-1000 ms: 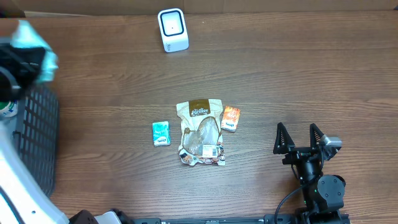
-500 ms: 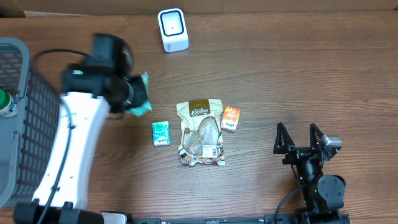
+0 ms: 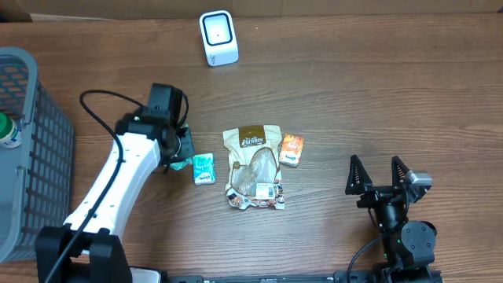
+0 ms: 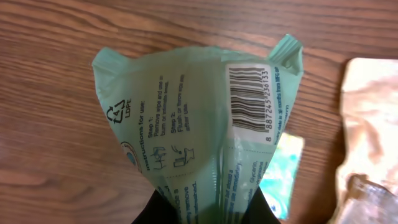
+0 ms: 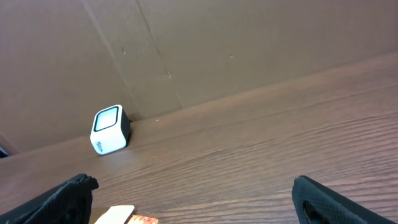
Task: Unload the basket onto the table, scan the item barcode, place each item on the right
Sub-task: 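Place the wipe pack left of the green tissue pack and release, then move the left gripper back over the basket above the Knorr jar, then lower the left gripper around the green-lidded Knorr jar and grasp it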
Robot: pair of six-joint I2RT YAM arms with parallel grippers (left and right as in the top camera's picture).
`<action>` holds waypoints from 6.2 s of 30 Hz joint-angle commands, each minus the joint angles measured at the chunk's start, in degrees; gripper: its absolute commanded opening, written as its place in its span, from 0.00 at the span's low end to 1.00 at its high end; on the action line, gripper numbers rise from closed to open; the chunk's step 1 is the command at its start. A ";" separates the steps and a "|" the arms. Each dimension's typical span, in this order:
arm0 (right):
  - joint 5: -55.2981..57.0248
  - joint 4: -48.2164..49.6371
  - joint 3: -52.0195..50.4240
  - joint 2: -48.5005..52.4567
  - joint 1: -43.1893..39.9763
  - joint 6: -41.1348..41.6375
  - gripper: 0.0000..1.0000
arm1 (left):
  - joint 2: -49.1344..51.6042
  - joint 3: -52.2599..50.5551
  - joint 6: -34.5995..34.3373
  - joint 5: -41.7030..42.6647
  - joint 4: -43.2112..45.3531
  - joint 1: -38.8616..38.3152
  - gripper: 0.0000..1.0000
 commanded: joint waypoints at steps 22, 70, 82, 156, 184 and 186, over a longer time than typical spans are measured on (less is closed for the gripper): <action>0.17 0.24 -0.61 -0.52 -0.11 0.02 1.00 | -0.13 -17.81 0.90 5.11 21.42 -2.12 0.52; 0.17 0.24 -0.61 -0.52 -0.11 0.02 1.00 | -0.13 61.22 -3.02 4.66 -24.90 41.55 0.99; 0.17 0.24 -0.61 -0.52 -0.11 0.02 1.00 | 9.60 61.09 -3.02 -3.21 -25.05 45.94 0.99; 0.17 0.24 -0.61 -0.52 -0.11 0.02 1.00 | 33.90 48.74 27.76 -1.03 5.70 52.37 1.00; 0.17 0.24 -0.61 -0.52 -0.11 0.02 1.00 | 32.68 40.39 21.88 0.98 11.28 52.37 0.80; 0.17 0.24 -0.61 -0.50 -0.11 0.02 1.00 | 31.89 40.68 21.88 1.90 11.30 52.35 0.80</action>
